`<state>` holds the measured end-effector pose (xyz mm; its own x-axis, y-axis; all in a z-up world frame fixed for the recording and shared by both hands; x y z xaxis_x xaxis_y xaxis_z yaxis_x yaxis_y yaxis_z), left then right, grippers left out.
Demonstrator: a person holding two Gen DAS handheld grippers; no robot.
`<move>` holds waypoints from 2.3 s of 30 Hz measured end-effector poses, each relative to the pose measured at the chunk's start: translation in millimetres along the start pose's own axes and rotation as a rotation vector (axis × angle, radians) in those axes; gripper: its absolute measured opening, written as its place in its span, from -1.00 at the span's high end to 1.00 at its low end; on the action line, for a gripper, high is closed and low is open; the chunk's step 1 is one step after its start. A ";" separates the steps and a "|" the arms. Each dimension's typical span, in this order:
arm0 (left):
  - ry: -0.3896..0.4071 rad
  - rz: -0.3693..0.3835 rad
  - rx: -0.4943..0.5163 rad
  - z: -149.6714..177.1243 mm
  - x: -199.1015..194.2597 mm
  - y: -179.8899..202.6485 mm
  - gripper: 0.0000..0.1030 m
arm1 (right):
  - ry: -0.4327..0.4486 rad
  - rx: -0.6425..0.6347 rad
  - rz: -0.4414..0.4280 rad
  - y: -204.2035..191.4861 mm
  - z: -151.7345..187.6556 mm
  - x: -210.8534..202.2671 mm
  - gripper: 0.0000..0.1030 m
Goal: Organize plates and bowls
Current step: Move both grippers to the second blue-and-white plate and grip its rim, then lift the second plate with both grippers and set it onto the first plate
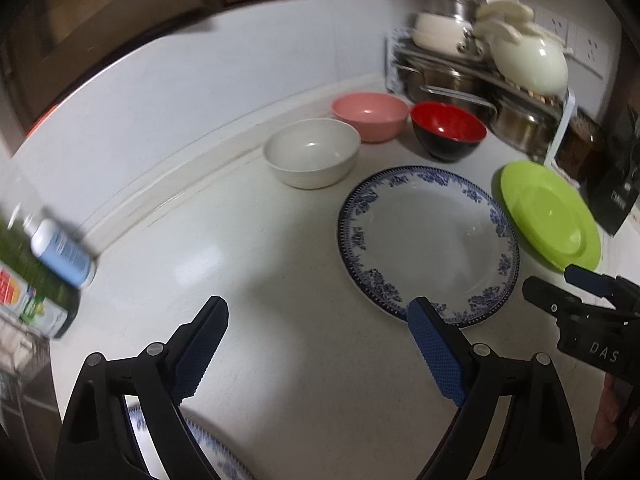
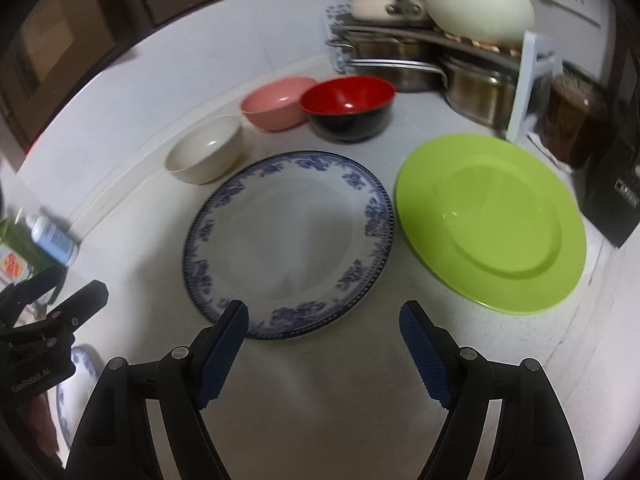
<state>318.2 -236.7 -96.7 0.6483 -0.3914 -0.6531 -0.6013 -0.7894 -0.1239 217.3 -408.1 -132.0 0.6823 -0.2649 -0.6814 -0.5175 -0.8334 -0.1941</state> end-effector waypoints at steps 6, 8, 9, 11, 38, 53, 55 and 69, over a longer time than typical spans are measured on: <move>-0.031 0.036 0.058 -12.7 38.0 7.2 -0.73 | -0.030 0.057 0.021 10.1 -3.9 28.8 -0.52; -0.045 0.056 0.064 -16.6 50.6 7.7 -0.71 | -0.038 0.057 0.032 10.5 -4.8 36.8 -0.51; -0.052 0.058 0.067 -18.2 57.1 8.0 -0.70 | -0.043 0.058 0.038 10.9 -5.0 40.3 -0.51; -0.060 0.074 0.073 -19.9 65.9 9.5 -0.68 | -0.057 0.068 0.044 11.9 -5.6 48.9 -0.48; -0.203 0.226 -0.024 -20.7 162.0 21.6 0.05 | -0.068 0.084 0.124 24.0 -30.1 98.3 -0.04; -0.226 0.199 -0.043 -16.2 167.3 18.5 0.32 | -0.074 0.039 0.187 25.2 -32.0 98.9 0.32; -0.233 0.192 -0.046 -15.1 165.7 18.4 0.32 | -0.083 0.041 0.182 23.4 -31.9 99.1 0.33; -0.169 0.111 -0.080 -13.0 116.1 -7.1 0.32 | -0.077 0.000 0.106 -7.3 -34.1 72.7 0.33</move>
<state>403.8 -282.6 -161.9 0.4886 -0.3990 -0.7759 -0.6215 -0.7834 0.0114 288.3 -437.8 -156.0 0.5822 -0.3136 -0.7502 -0.5846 -0.8027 -0.1180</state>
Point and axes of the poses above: each gripper's, at about its wrist camera, not at the fingertips, and x roughly the way its jaws point, y to its right, z to its underside, the point moved 4 cm from there along x, roughly the way its jaws point, and after that the axes turned 12 degrees about y, right-handed, at the moved point
